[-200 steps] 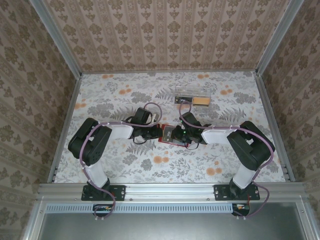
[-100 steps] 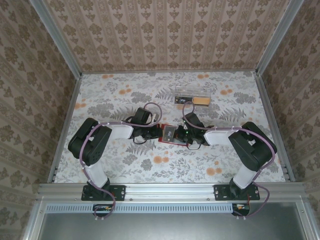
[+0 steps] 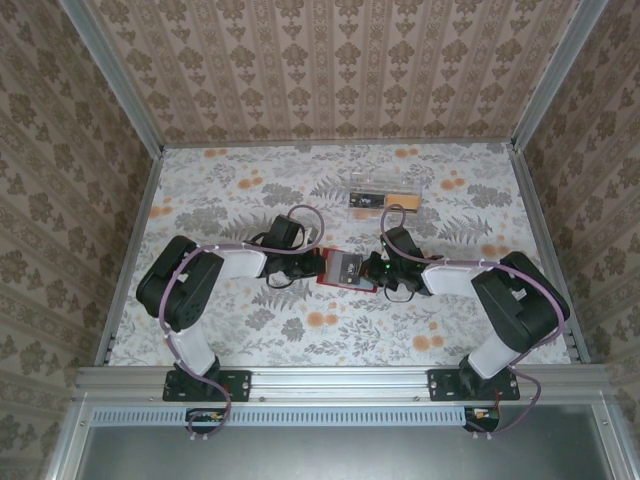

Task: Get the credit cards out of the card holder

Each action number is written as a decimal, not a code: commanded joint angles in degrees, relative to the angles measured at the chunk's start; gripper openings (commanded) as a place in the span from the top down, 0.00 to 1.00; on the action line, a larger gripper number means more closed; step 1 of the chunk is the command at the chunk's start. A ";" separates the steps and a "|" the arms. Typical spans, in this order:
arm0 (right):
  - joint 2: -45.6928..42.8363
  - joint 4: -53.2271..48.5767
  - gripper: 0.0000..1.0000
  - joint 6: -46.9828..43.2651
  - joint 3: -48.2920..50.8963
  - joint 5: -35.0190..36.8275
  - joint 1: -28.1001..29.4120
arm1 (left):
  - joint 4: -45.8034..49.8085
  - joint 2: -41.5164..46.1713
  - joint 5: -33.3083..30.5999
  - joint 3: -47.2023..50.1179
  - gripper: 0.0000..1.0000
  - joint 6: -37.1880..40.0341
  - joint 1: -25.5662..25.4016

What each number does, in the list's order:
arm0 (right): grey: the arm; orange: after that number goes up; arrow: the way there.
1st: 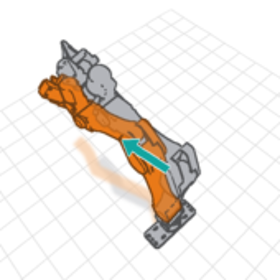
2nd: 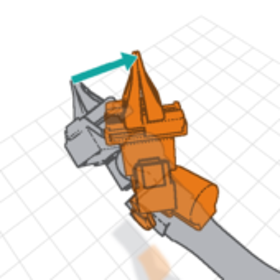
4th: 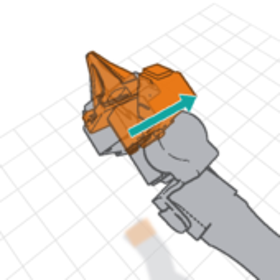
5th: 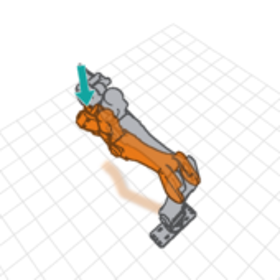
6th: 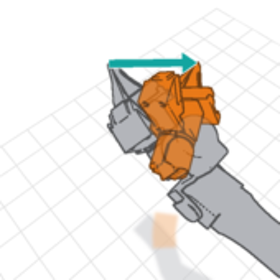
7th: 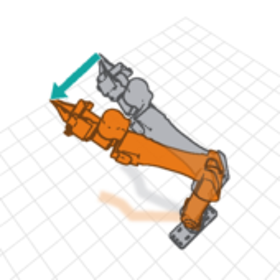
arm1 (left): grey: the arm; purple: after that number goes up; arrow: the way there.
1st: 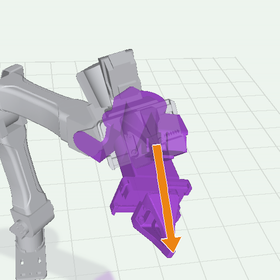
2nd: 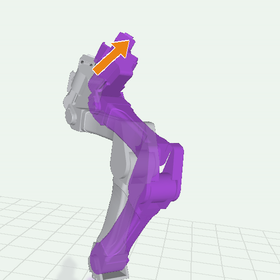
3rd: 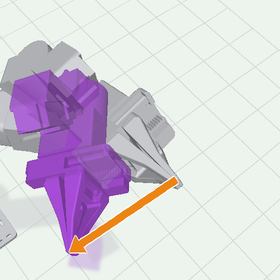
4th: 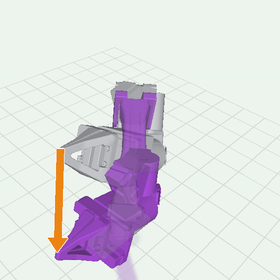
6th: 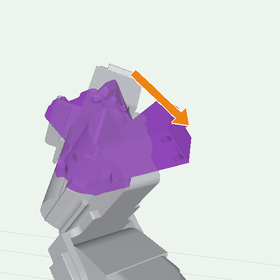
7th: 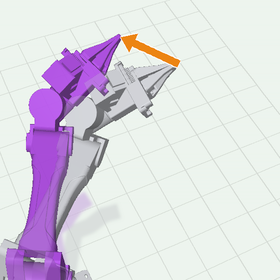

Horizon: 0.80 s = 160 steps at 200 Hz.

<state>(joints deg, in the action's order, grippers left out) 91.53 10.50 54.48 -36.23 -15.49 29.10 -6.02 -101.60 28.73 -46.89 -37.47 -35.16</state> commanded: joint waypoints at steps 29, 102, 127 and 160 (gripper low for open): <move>-0.25 -0.69 1.00 -0.16 0.63 -1.56 -0.35 | 4.84 3.00 -1.37 -2.48 0.92 1.58 -1.90; 0.77 -0.05 0.99 -0.52 0.28 -2.22 -0.30 | 5.67 -3.14 -1.15 -8.38 0.92 2.50 -3.87; 0.68 -0.20 0.91 -0.60 0.43 -2.09 -0.25 | 5.60 -5.09 -1.06 -8.48 0.93 2.15 -4.17; 0.76 -0.07 0.82 -0.69 0.23 -2.12 -0.25 | 6.14 -6.06 -1.34 -7.87 0.95 2.05 -4.48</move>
<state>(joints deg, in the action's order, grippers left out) 91.50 10.55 54.06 -36.14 -16.82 29.06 -1.96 -106.50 28.08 -54.65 -36.18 -39.07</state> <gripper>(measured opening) 0.163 0.060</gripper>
